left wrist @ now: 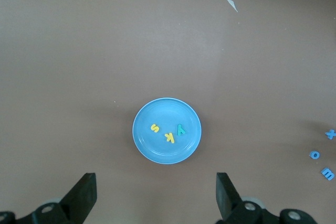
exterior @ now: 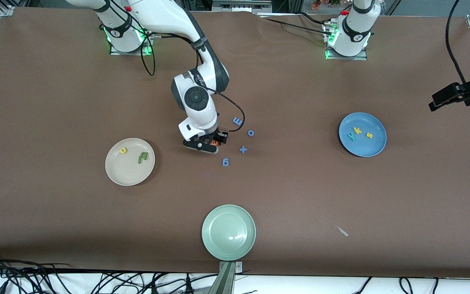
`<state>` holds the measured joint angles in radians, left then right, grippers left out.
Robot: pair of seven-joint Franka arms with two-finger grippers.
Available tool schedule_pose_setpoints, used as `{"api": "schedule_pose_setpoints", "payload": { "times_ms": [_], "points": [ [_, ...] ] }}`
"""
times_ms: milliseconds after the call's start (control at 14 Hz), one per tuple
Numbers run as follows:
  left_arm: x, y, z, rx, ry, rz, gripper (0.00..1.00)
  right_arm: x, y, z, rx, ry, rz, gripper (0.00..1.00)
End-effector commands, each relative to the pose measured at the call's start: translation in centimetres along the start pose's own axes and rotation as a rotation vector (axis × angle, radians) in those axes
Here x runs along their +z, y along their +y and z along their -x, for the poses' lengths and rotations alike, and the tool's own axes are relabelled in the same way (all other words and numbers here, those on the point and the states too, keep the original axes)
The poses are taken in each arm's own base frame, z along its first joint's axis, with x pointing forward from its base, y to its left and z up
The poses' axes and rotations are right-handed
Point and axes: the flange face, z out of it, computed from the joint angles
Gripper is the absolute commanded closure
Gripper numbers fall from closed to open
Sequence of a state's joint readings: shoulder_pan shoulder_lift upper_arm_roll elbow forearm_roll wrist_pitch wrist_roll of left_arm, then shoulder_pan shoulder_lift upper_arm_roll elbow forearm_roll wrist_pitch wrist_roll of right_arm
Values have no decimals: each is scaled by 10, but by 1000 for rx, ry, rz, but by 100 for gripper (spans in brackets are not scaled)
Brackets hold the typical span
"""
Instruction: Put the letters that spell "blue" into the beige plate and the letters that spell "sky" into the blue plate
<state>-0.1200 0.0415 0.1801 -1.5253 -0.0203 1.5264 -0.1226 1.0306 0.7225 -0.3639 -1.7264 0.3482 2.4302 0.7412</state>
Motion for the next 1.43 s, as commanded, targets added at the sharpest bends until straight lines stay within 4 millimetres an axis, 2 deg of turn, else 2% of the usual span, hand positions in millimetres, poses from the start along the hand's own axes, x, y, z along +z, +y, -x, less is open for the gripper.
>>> {"api": "schedule_pose_setpoints", "payload": {
  "times_ms": [0,143,215,286,430,573,644,787,931,1074,1217,1360],
  "points": [
    [3,2,3,31,-13,11,0,13,-3,2,16,16,-8,29],
    [3,3,5,42,-18,11,0,14,-3,3,11,13,-4,31],
    [3,4,7,82,-31,10,0,14,-2,2,8,13,-2,36],
    [3,7,7,119,-33,10,0,15,2,0,8,11,0,44],
    [-13,4,7,117,2,15,0,16,5,0,-10,7,6,63],
    [-12,5,5,110,1,18,0,16,7,-1,-19,6,9,83],
    [-12,5,5,111,1,18,0,11,8,-4,-31,11,6,91],
    [-12,5,5,114,1,18,0,-18,19,-27,-50,13,3,92],
    [-12,-1,4,111,-1,18,0,-58,56,-70,-137,-50,52,92],
    [-12,1,4,111,-1,18,0,-89,110,-115,-237,-84,66,92],
    [-12,-8,3,99,1,15,0,-103,157,-147,-322,-105,79,92],
    [-14,-13,3,84,4,18,0,-105,204,-172,-418,-113,94,91]
  ]
}}
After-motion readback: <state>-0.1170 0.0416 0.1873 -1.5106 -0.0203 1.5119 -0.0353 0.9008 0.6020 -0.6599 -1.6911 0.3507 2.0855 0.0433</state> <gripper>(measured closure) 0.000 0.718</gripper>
